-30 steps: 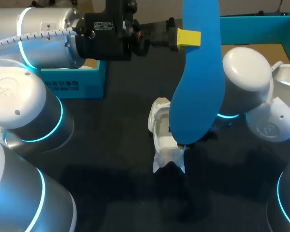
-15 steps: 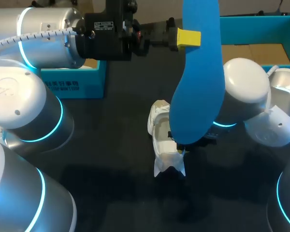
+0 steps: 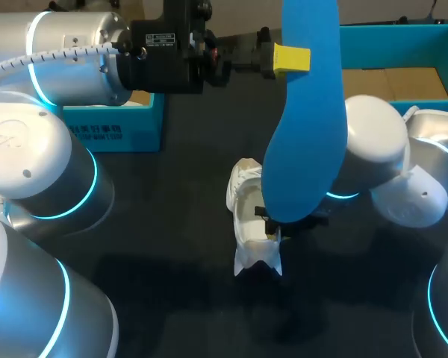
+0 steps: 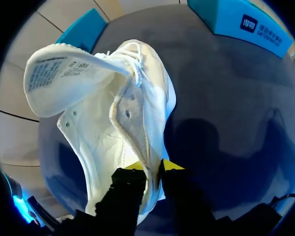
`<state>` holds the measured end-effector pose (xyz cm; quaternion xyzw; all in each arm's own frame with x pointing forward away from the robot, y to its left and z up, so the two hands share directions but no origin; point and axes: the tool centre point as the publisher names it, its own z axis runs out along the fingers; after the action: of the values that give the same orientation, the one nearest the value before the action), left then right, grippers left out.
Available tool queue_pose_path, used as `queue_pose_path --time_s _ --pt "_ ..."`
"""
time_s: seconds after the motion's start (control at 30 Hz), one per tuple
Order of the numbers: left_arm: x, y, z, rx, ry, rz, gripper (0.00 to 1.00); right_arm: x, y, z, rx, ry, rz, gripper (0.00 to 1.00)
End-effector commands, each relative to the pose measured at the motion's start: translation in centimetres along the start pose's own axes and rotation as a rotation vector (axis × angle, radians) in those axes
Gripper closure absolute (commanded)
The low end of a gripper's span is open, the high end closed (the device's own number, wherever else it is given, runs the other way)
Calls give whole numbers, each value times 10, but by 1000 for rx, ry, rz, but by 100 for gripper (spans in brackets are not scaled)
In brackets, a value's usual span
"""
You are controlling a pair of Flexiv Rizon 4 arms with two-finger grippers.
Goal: Take the shoe out of the shoebox, open the shoe tongue, remove and reinsert the insole, then place the shoe into the shoebox
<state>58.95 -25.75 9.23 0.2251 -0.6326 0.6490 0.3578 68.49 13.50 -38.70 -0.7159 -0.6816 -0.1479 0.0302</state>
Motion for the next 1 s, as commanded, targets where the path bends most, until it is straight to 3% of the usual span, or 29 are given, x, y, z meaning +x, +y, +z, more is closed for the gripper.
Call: queue_pose_path --time_s 0.03,0.3,0.6,1.0 --pt "0 1 2 2 -2 -1 100 -2 0 -9 -3 1 1 0" --pt "0 1 2 2 -2 -1 100 0 0 -37 1 48 35 0" --pt "0 1 2 2 -2 -1 100 -8 5 -78 29 197 58 0" --pt "0 1 2 2 -2 -1 100 -8 5 -78 29 197 58 0"
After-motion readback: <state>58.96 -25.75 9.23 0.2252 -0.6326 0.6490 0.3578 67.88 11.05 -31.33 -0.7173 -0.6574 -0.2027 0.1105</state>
